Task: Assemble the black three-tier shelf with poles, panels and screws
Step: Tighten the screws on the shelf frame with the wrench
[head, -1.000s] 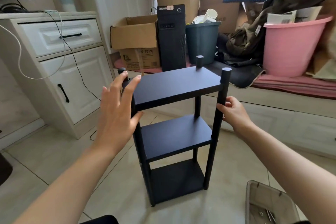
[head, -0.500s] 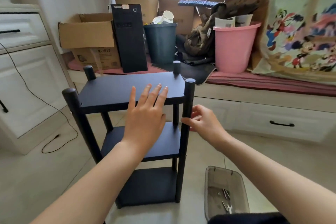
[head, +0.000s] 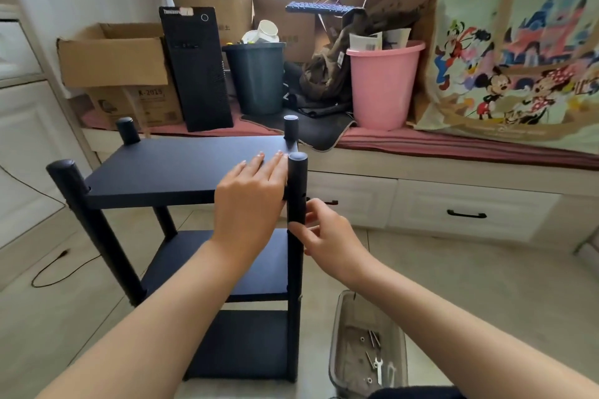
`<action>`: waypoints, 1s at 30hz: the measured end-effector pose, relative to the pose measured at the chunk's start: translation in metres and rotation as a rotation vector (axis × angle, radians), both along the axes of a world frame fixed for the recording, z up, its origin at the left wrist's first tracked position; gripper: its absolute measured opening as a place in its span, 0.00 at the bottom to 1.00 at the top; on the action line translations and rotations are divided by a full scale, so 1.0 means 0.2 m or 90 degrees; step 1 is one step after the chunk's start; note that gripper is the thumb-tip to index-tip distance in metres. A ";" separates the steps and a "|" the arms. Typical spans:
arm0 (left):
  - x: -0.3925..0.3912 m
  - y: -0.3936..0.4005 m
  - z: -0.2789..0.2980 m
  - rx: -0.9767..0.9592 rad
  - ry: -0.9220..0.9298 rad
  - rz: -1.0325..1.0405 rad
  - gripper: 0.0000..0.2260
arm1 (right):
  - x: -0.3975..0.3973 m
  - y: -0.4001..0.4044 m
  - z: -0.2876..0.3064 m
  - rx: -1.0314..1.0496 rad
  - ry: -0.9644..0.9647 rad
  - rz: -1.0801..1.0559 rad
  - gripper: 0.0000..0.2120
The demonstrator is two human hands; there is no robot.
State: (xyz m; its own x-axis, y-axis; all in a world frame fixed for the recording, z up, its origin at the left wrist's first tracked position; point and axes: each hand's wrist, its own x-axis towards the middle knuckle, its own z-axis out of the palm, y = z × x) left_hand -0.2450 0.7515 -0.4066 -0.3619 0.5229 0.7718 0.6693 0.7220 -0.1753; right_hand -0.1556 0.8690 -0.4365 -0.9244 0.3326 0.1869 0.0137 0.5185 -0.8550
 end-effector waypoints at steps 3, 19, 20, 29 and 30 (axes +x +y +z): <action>-0.02 -0.02 -0.05 -0.003 0.018 -0.007 0.19 | -0.03 -0.03 -0.01 0.004 0.006 0.005 0.06; -0.14 -0.12 -0.04 0.035 0.030 0.020 0.17 | -0.18 -0.14 -0.03 0.057 0.012 0.042 0.06; -0.14 -0.13 -0.04 0.036 0.034 0.022 0.17 | -0.19 -0.14 -0.03 0.060 0.012 0.044 0.06; -0.11 -0.10 -0.02 0.033 0.010 0.048 0.17 | -0.19 -0.11 -0.02 0.060 0.000 0.065 0.08; -0.11 -0.10 -0.02 0.032 0.011 0.048 0.17 | -0.19 -0.11 -0.03 0.060 0.001 0.065 0.08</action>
State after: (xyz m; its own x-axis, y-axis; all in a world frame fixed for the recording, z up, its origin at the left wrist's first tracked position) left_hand -0.2675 0.7320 -0.4101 -0.3848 0.4558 0.8026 0.6103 0.7780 -0.1492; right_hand -0.1933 0.8479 -0.4417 -0.9524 0.2172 0.2139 -0.0448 0.5945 -0.8028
